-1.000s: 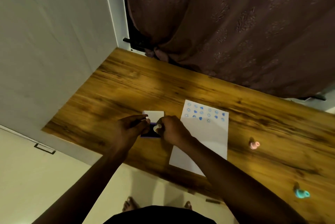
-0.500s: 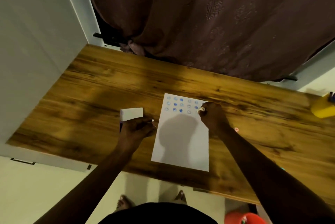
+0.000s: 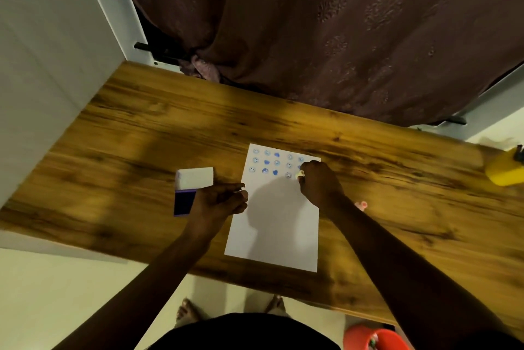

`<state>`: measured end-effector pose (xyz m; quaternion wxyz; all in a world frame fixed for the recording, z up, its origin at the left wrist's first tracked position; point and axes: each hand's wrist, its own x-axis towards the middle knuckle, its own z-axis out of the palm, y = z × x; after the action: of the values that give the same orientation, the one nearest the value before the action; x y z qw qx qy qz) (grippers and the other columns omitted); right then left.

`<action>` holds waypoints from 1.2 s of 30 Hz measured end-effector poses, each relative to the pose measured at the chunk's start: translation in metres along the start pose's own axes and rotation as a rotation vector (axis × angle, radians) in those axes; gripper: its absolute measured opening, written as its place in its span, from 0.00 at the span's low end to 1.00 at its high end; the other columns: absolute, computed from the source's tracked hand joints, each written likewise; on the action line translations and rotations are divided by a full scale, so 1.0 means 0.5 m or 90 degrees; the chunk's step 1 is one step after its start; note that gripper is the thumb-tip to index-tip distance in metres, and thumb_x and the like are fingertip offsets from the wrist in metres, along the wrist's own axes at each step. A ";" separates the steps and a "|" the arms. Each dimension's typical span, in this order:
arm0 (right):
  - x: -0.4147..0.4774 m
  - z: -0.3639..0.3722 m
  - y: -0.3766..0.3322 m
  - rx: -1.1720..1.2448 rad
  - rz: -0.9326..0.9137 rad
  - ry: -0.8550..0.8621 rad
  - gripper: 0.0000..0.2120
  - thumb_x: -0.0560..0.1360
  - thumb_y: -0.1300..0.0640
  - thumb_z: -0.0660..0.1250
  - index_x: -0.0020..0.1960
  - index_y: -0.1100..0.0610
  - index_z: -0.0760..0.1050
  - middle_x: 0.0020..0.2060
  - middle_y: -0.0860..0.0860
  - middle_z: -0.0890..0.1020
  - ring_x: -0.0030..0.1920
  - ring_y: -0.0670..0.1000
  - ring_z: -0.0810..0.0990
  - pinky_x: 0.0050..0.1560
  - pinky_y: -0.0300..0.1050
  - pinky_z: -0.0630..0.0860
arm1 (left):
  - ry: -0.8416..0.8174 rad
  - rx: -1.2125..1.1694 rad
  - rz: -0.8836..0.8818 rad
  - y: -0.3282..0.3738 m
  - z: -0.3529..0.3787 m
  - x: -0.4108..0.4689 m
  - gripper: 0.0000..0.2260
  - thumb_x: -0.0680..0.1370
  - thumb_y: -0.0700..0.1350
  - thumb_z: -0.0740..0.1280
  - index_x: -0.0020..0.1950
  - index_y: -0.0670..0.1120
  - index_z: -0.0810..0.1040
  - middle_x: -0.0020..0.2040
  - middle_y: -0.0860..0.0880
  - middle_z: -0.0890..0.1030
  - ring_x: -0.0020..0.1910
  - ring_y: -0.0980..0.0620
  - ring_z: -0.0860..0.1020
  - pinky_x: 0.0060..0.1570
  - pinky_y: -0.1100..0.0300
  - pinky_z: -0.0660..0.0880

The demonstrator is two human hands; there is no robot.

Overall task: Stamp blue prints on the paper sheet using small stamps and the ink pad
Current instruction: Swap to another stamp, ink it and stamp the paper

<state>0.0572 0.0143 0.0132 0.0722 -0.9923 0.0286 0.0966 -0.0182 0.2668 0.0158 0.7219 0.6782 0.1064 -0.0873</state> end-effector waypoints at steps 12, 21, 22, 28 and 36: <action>0.006 -0.002 -0.018 0.014 0.035 0.003 0.19 0.77 0.57 0.72 0.66 0.59 0.78 0.61 0.57 0.83 0.60 0.58 0.82 0.59 0.49 0.81 | -0.006 0.002 -0.025 0.001 0.023 0.002 0.10 0.76 0.42 0.76 0.57 0.45 0.86 0.50 0.49 0.89 0.48 0.46 0.89 0.52 0.49 0.85; 0.029 -0.027 0.043 0.252 0.100 -0.018 0.17 0.76 0.51 0.74 0.59 0.61 0.84 0.59 0.57 0.84 0.57 0.57 0.83 0.55 0.47 0.78 | -0.032 0.009 0.004 0.032 0.027 -0.011 0.12 0.76 0.42 0.76 0.59 0.45 0.86 0.48 0.50 0.90 0.47 0.48 0.89 0.46 0.59 0.85; 0.025 -0.033 0.054 0.358 0.133 -0.001 0.15 0.75 0.53 0.75 0.56 0.62 0.85 0.54 0.58 0.85 0.52 0.57 0.84 0.52 0.48 0.78 | -0.037 0.005 0.003 0.035 0.029 -0.012 0.12 0.76 0.42 0.75 0.60 0.45 0.85 0.49 0.50 0.90 0.48 0.48 0.89 0.45 0.61 0.84; -0.088 -0.087 0.078 0.932 0.191 -0.037 0.05 0.75 0.61 0.74 0.48 0.63 0.86 0.42 0.59 0.85 0.44 0.55 0.80 0.44 0.47 0.76 | -0.093 -0.013 0.008 0.053 0.063 -0.018 0.15 0.77 0.36 0.74 0.63 0.40 0.83 0.58 0.46 0.87 0.53 0.47 0.87 0.49 0.56 0.85; -0.240 -0.083 0.056 0.824 -0.014 -0.055 0.11 0.78 0.59 0.72 0.60 0.55 0.84 0.50 0.50 0.88 0.46 0.45 0.84 0.45 0.39 0.81 | -0.202 -0.035 0.007 0.062 0.143 -0.036 0.16 0.75 0.34 0.75 0.58 0.50 0.86 0.63 0.50 0.85 0.56 0.46 0.86 0.54 0.48 0.85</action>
<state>-0.0547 -0.0145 0.0730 0.6580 -0.7434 0.0679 0.0989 -0.0244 0.1970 0.0548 0.7487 0.6362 -0.0104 -0.1862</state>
